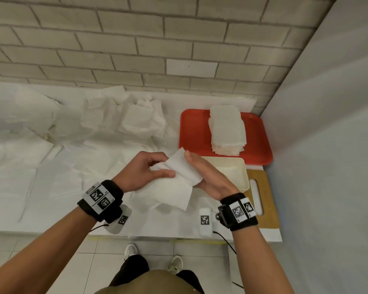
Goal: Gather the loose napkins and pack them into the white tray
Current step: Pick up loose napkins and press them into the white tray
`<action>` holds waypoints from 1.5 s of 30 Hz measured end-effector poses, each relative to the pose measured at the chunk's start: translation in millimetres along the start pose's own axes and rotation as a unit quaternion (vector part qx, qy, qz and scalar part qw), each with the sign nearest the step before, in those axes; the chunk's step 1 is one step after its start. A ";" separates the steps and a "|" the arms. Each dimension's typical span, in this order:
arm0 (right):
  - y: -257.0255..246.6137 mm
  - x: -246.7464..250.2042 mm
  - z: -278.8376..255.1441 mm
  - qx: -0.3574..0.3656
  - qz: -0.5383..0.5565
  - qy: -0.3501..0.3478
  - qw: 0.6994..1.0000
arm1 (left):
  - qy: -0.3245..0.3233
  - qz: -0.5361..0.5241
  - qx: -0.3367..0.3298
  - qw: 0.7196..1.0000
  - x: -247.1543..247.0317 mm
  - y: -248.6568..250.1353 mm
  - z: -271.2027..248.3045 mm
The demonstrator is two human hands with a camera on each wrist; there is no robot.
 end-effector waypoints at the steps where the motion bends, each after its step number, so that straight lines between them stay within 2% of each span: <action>1: 3.1 -0.9 2.1 0.002 0.033 -0.013 0.999 | 0.004 0.007 0.013 1.000 -0.1 2.6 0.7; 4: 19.3 -3.1 5.4 0.021 0.079 0.028 0.996 | 0.057 0.108 0.044 0.992 5.0 8.4 2.6; 7: 36.7 -8.8 5.0 0.058 -0.038 0.125 0.990 | 0.087 0.227 0.089 0.966 14.8 1.6 6.4; 9: 44.0 -13.8 0.0 0.101 -0.068 0.139 0.983 | 0.087 0.241 0.153 0.954 20.0 -5.2 8.0; 10: 46.0 -16.8 -3.2 0.117 -0.040 0.120 0.985 | 0.089 0.242 0.179 0.950 21.7 -7.2 8.4; 12: 50.6 -23.8 -9.5 0.137 0.010 0.028 0.990 | 0.097 0.235 0.221 0.942 23.3 -9.4 10.5; 14: 60.1 -32.0 -13.1 0.147 -0.052 -0.055 0.986 | 0.109 0.232 0.249 0.934 24.8 -11.8 12.3; 16: 70.0 -42.1 -12.6 0.138 -0.145 -0.059 0.978 | 0.118 0.232 0.266 0.928 27.0 -14.8 14.2; 18: 71.1 -51.0 -7.9 0.139 -0.189 -0.044 0.971 | 0.121 0.228 0.275 0.926 29.0 -16.9 15.6; 22: 75.9 -41.8 7.1 0.169 -0.154 0.036 0.973 | 0.112 0.216 0.256 0.935 32.7 -8.3 14.5; 25: 69.0 -28.5 11.8 0.138 0.005 0.070 0.988 | 0.093 0.204 0.231 0.947 36.2 2.4 8.1; 27: 63.4 -24.4 12.7 0.099 0.126 0.071 0.985 | 0.071 0.189 0.219 0.955 38.1 5.4 4.2; 32: 58.2 -27.5 17.0 0.050 0.234 0.107 0.965 | 0.016 0.196 0.093 0.976 30.4 17.5 9.4; 35: 45.0 -20.9 12.5 0.093 0.248 0.135 0.955 | -0.018 0.168 0.050 0.984 22.4 26.4 16.1; 38: 21.6 2.9 -4.5 0.181 0.203 0.186 0.944 | -0.038 0.144 0.056 0.987 18.2 37.1 23.3; 40: 7.7 25.9 -20.7 0.232 0.141 0.250 0.929 | -0.040 0.147 0.068 0.986 13.2 39.7 32.6; 43: 3.7 64.8 -41.0 0.250 -0.101 0.351 0.897 | 0.007 0.148 0.077 0.986 -6.7 30.3 57.2; 45: 12.1 88.5 -47.3 0.228 -0.303 0.387 0.841 | 0.038 0.159 0.076 0.984 -30.2 17.0 75.8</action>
Point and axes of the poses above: each hand's wrist, its own z-axis towards the middle knuckle, its own x-axis out of the back of the hand, y = z × x, the point moved 2 cm from there along z, towards the middle knuckle, and after that the axes turned 13 degrees about x, right-handed, at the moved point
